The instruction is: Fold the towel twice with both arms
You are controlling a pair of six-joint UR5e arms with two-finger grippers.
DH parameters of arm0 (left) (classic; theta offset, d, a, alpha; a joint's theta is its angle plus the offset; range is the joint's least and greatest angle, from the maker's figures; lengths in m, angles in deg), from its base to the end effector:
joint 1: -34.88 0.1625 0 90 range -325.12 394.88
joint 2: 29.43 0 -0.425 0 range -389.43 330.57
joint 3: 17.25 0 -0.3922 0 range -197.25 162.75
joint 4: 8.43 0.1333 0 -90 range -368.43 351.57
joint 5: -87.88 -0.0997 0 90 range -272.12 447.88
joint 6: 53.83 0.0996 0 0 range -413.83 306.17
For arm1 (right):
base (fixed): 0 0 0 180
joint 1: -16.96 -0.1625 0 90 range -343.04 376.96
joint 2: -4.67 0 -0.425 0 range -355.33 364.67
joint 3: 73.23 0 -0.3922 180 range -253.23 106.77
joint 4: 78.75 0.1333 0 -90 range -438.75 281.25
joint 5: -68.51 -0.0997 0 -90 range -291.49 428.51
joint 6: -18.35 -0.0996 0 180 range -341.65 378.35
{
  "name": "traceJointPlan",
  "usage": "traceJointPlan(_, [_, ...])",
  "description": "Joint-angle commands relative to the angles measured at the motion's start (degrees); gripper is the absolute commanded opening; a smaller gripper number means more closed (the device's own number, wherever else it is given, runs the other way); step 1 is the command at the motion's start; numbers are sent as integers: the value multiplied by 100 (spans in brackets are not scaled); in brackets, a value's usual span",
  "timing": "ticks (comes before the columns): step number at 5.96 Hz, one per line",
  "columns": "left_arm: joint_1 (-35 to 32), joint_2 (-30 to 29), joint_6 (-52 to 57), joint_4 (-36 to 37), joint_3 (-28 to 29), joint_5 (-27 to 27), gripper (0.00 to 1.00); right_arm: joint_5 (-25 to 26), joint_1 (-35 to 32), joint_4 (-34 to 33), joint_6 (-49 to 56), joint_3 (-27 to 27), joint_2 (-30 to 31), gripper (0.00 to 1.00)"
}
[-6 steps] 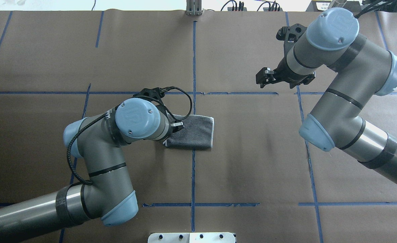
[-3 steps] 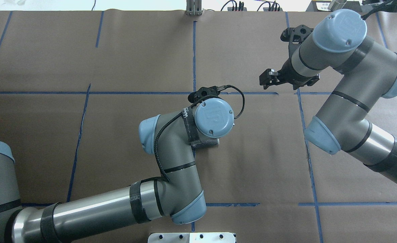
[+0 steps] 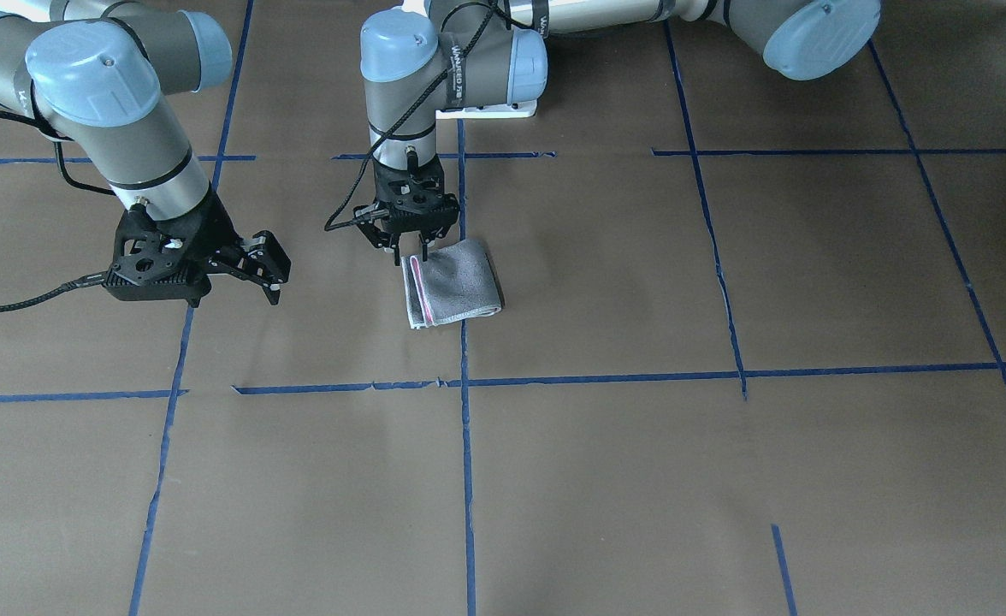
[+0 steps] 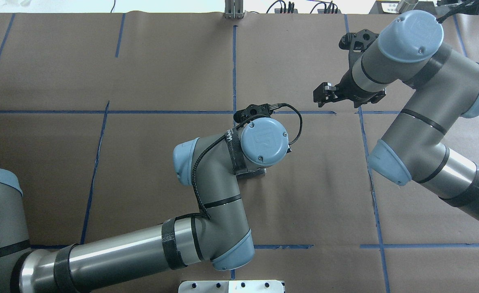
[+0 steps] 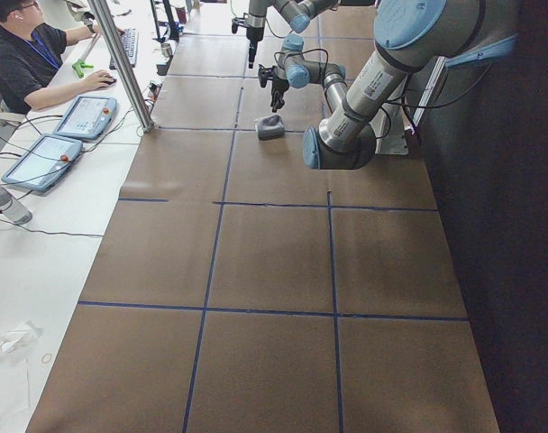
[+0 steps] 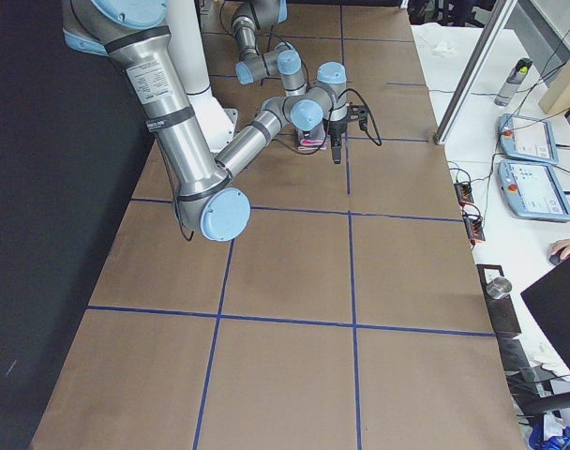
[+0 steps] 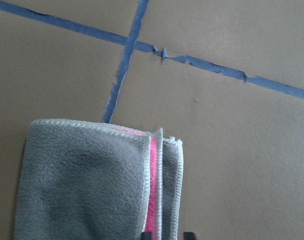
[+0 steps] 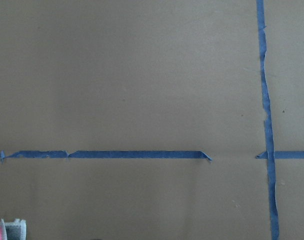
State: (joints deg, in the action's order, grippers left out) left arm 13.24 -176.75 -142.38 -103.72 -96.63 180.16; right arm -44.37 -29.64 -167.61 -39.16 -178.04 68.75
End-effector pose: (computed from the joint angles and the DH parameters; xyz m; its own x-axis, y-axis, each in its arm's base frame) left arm 0.6648 -0.4029 0.0893 0.5808 -0.2032 -0.7883 0.3248 0.9458 -0.0046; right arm -0.3562 -0.5143 0.2906 0.6954 0.0151 0.7185 -0.1394 0.9836 0.1143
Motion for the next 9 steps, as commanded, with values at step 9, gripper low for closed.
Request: traceJointPlan(9, [-4428, 4612, 8099, 1495, -3331, 4160, 100, -1684, -3332, -192, 5692, -464, 3047, 100])
